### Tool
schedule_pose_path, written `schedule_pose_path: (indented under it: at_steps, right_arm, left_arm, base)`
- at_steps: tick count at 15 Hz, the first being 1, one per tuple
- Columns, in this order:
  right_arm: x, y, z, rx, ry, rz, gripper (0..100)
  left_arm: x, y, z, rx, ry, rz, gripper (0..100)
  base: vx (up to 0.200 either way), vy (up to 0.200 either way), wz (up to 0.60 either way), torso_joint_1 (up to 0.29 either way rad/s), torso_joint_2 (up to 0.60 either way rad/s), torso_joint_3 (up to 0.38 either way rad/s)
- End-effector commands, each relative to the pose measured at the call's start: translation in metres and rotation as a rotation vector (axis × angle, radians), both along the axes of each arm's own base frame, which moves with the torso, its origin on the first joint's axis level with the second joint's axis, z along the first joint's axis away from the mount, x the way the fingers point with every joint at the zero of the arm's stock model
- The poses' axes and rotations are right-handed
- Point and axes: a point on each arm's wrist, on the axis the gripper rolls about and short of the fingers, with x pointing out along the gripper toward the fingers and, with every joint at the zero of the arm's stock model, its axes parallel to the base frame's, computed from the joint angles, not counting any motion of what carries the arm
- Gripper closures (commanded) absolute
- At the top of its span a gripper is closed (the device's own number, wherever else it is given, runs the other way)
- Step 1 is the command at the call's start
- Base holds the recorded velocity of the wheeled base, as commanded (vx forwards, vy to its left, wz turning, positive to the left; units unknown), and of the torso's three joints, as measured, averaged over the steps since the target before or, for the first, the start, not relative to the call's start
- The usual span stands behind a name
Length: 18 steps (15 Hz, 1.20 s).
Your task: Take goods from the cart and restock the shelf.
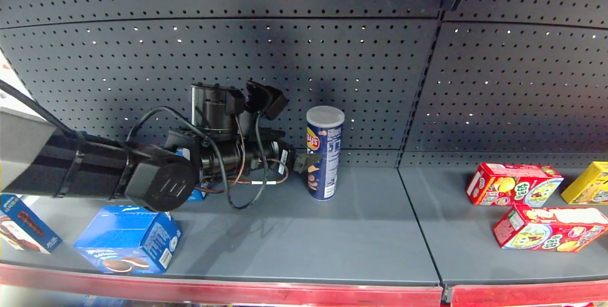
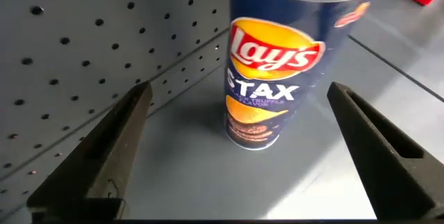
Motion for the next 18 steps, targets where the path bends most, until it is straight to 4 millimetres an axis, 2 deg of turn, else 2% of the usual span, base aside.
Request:
schedule_pose_path:
  at_steps: [1,6,10,13,18]
  right_arm:
    - [0.000,0.000,0.000,0.000,0.001,-0.001,100]
    - [0.002,0.000,-0.002,0.000,0.013,-0.004,100]
    - [0.002,0.000,-0.004,0.001,0.017,-0.004,100]
    - [0.001,0.000,-0.007,0.001,0.020,-0.006,100]
    - [0.002,0.000,-0.009,-0.007,0.033,-0.009,100]
  left_arm:
    - [0.005,-0.003,-0.005,-0.006,0.015,0.002,0]
    - [0.007,-0.017,-0.016,-0.023,0.043,-0.018,0]
    - [0.017,-0.022,-0.027,-0.015,0.059,-0.018,0]
    - [0.026,-0.026,-0.029,-0.021,0.049,-0.013,0]
    - [0.037,-0.037,-0.027,-0.132,0.063,0.005,0]
  base:
    - [0.000,0.000,0.00,0.000,0.00,0.000]
    - [0.000,0.000,0.00,0.000,0.00,0.000]
    - [0.000,0.000,0.00,0.000,0.00,0.000]
    - [0.000,0.000,0.00,0.000,0.00,0.000]
    - [0.000,0.000,0.00,0.000,0.00,0.000]
